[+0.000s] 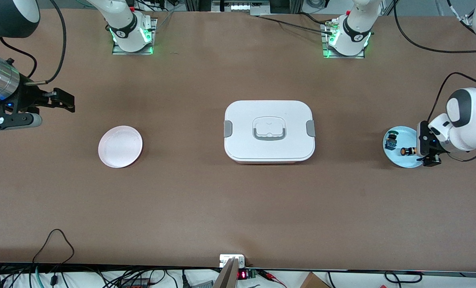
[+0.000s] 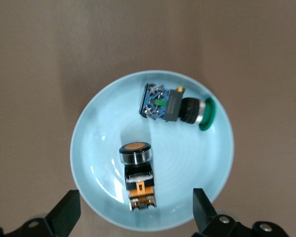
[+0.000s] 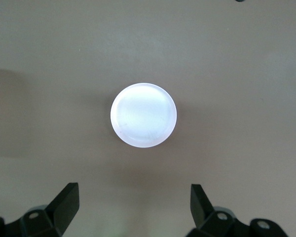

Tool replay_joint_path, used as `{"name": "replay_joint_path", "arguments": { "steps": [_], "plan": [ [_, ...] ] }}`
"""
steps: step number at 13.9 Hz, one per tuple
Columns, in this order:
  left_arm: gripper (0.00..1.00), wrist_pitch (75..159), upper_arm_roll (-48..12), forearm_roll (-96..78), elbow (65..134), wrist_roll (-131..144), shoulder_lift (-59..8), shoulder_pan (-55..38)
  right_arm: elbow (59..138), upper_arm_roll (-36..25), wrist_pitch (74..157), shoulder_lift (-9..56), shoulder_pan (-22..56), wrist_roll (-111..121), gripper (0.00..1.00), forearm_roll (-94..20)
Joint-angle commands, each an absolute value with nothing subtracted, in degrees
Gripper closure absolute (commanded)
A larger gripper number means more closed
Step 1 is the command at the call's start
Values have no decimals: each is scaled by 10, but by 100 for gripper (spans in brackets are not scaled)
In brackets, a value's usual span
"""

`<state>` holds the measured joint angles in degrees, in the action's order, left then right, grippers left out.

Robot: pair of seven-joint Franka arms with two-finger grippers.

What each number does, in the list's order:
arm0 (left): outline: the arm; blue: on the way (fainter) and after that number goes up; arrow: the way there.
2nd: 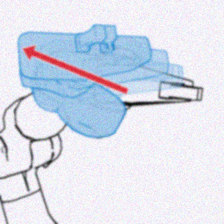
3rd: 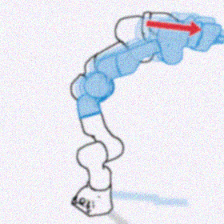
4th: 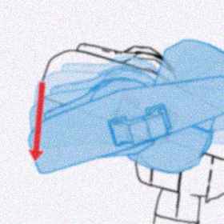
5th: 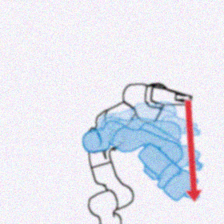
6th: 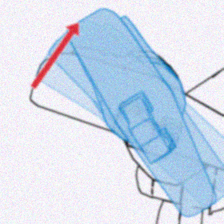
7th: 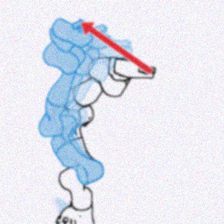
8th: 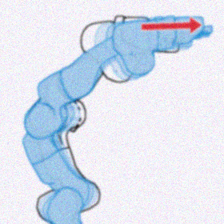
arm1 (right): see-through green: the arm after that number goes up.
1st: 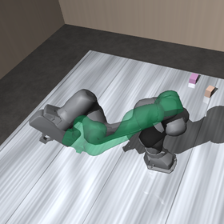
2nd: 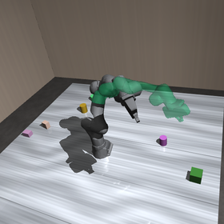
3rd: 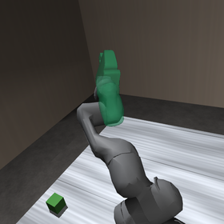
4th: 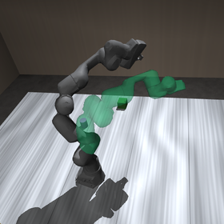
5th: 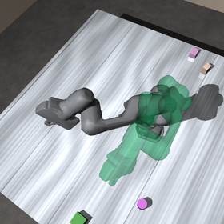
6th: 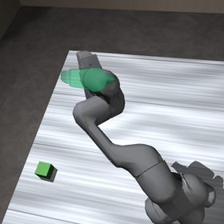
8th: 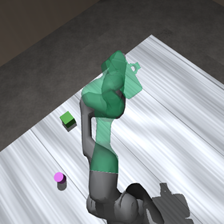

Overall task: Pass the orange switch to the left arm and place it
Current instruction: 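Lower the orange switch onto the blue plate and open the left gripper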

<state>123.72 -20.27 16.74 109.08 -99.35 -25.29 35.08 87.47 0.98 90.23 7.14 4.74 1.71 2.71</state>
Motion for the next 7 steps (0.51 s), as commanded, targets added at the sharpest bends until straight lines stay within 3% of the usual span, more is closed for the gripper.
{"name": "replay_joint_path", "arguments": {
  "steps": [1, 4, 7],
  "plan": [
    [0, 1104, -233, 170, 1032, -908, -221, 355, 1031, 6, 996, -31, 49, 4, 0, 20],
    [0, 954, -251, 166, 953, -741, -225, 349, 1015, 5, 1000, -12, 44, 9, 0, 19],
    [0, 884, -256, 148, 920, -575, -228, 316, 996, 6, 993, -11, 53, 11, 0, 22]
  ]
}}
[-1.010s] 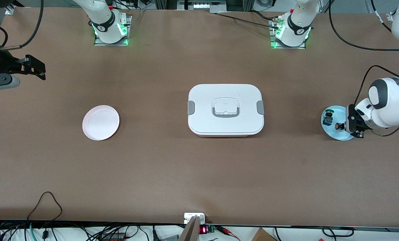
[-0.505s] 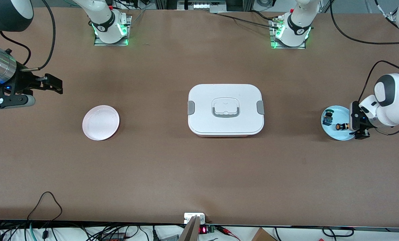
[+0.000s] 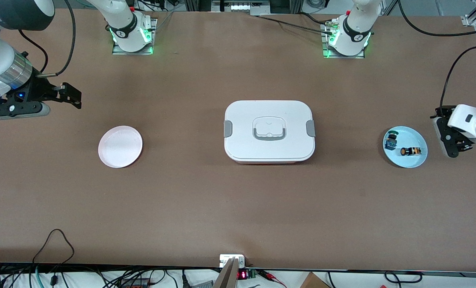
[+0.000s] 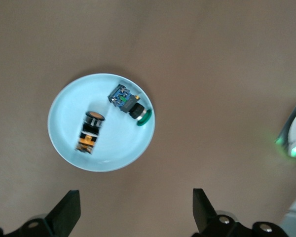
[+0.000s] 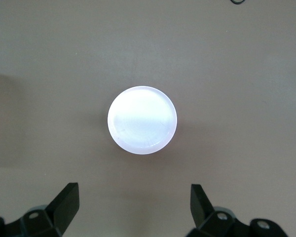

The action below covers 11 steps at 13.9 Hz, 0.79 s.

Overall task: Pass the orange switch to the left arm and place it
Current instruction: 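Lower the orange switch onto the blue plate and open the left gripper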

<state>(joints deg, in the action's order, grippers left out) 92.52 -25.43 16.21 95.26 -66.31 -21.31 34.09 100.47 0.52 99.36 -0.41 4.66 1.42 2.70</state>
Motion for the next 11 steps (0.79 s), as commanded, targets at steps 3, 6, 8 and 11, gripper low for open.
{"name": "replay_joint_path", "arguments": {
  "steps": [3, 6, 8, 11],
  "plan": [
    [0, 837, -256, 122, 895, -399, -234, 281, 991, 7, 960, -9, 52, 9, 0, 25],
    [0, 792, -256, 73, 852, -231, -238, 238, 988, 9, 940, -11, 55, 4, 0, 24],
    [0, 759, -256, 63, 815, -124, -237, 214, 985, 9, 942, -11, 55, 4, 0, 23],
    [0, 721, -250, 64, 747, -13, -243, 174, 984, 9, 944, -11, 55, 4, 0, 21]
  ]
}}
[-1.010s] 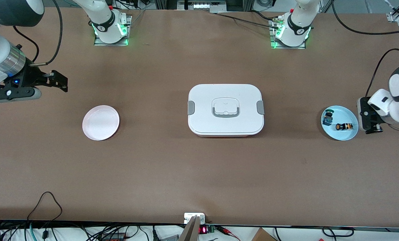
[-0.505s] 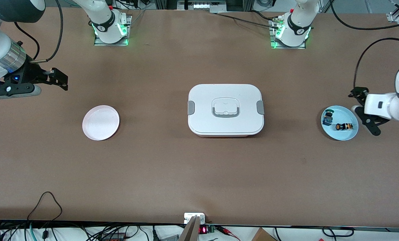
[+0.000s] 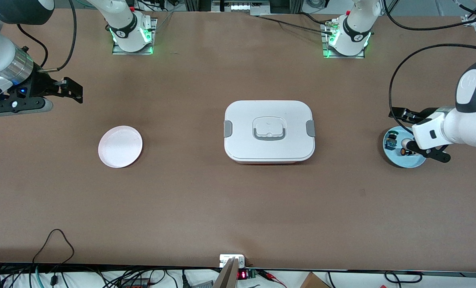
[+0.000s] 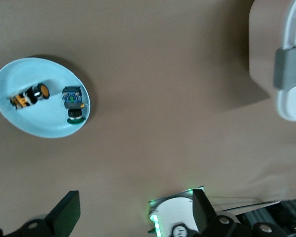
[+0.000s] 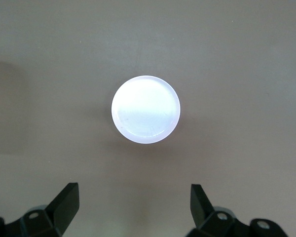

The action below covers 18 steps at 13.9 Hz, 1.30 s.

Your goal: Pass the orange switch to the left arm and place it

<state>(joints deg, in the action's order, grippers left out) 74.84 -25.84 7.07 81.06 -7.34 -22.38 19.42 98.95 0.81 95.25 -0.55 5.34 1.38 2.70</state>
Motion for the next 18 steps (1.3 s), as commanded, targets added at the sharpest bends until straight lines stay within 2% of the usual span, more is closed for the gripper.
{"name": "replay_joint_path", "arguments": {
  "steps": [1, 3, 6, 8, 11, 13, 18],
  "plan": [
    [0, 731, -235, 63, 744, 1, -233, 154, 979, 9, 947, -11, 55, 4, 0, 21],
    [0, 760, -130, 60, 755, 11, -181, 75, 972, 10, 952, -8, 57, 4, 0, 20],
    [0, 896, -15, 58, 840, 55, -90, -21, 972, 11, 954, -7, 57, 4, 0, 18],
    [0, 935, -3, 55, 861, 44, -73, -26, 972, 11, 967, -7, 57, 6, 0, 18],
    [0, 1006, 2, 55, 988, 30, 11, -30, 972, 10, 975, -7, 55, 7, 0, 19],
    [0, 1013, 25, 52, 1005, 35, 24, -49, 972, 10, 975, -7, 55, 7, 0, 19],
    [0, 969, 25, 33, 1003, 34, 27, -54, 972, 10, 979, -6, 55, 11, 0, 19]
  ]
}}
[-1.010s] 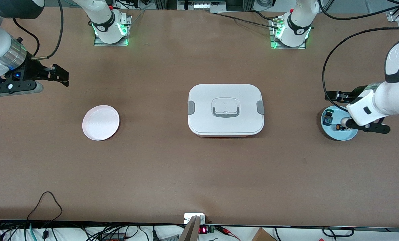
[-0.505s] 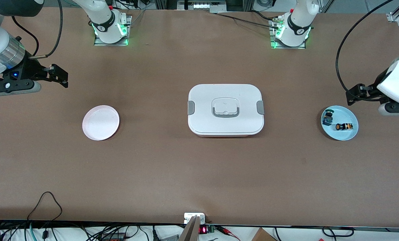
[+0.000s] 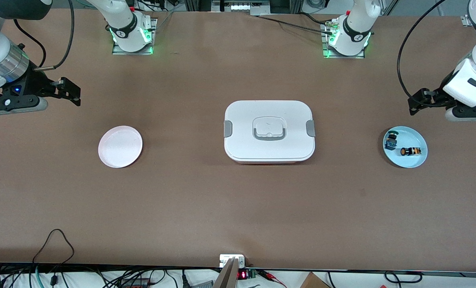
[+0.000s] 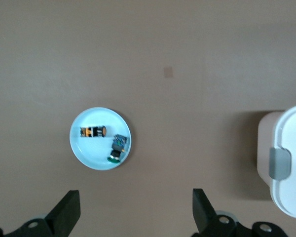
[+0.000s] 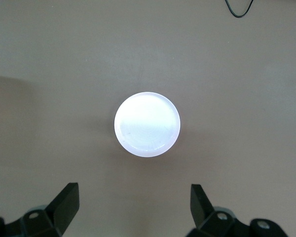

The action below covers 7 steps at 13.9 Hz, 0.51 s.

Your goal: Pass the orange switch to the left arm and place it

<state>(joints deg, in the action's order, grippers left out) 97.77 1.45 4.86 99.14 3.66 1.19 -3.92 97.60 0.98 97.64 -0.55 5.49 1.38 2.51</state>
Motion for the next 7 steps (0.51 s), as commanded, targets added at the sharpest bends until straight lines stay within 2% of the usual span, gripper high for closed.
{"name": "replay_joint_path", "arguments": {
  "steps": [1, 7],
  "plan": [
    [0, 969, 24, 28, 1002, 34, 26, -54, 972, 11, 979, -6, 57, 11, 0, 19],
    [0, 963, 20, 14, 998, 33, 23, -46, 972, 11, 979, -6, 62, 11, 0, 18]
  ]
}}
